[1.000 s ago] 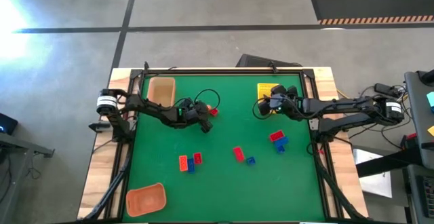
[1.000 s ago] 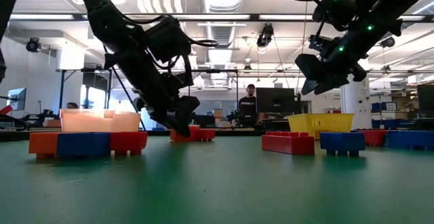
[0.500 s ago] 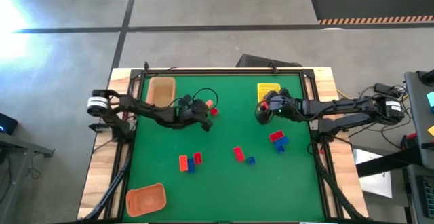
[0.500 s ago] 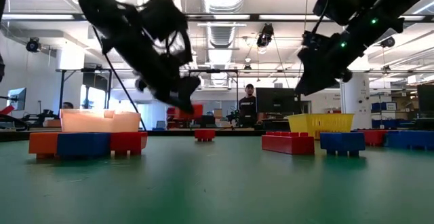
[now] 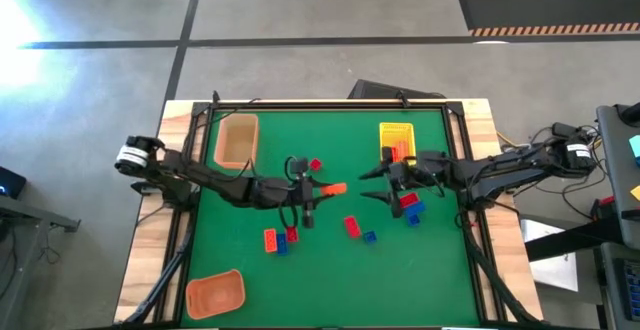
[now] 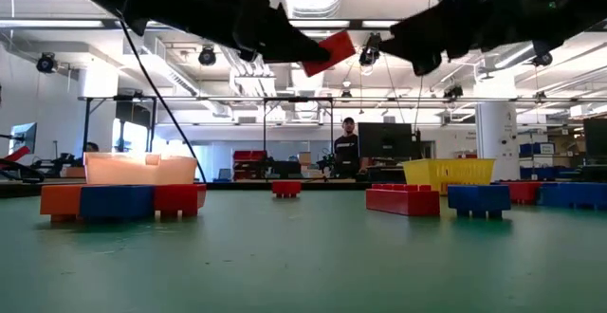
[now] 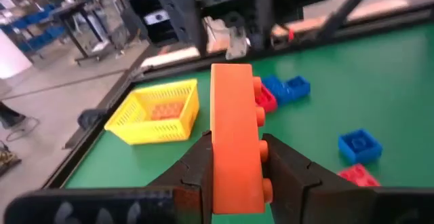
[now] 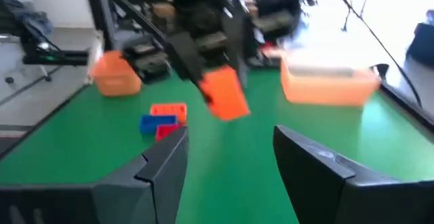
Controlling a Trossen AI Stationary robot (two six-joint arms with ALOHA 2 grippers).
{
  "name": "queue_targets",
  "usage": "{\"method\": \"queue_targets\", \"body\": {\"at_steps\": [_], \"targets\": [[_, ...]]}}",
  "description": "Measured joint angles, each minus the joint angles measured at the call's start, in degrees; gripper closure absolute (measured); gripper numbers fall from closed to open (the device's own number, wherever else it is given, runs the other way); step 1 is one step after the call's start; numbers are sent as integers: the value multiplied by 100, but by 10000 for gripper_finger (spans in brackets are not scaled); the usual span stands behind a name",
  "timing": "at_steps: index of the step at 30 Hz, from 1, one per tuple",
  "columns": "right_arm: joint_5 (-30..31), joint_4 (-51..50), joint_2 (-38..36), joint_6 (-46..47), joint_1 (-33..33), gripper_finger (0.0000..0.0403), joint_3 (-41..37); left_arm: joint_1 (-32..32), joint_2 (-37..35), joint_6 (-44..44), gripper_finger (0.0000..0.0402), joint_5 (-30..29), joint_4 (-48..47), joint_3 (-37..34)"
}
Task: Sort & place blocks by color
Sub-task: Put the orange game piece into the yellow bin
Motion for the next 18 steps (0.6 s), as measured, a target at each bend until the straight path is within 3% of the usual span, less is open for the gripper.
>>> {"method": "queue_targets", "body": {"at_steps": [8, 18], "targets": [[445, 226, 4, -284, 314, 197, 97, 4, 294, 84, 325, 310, 977, 40], [429, 381, 289, -244, 317, 197, 181, 9, 787, 111, 325, 386, 1450, 419]]}}
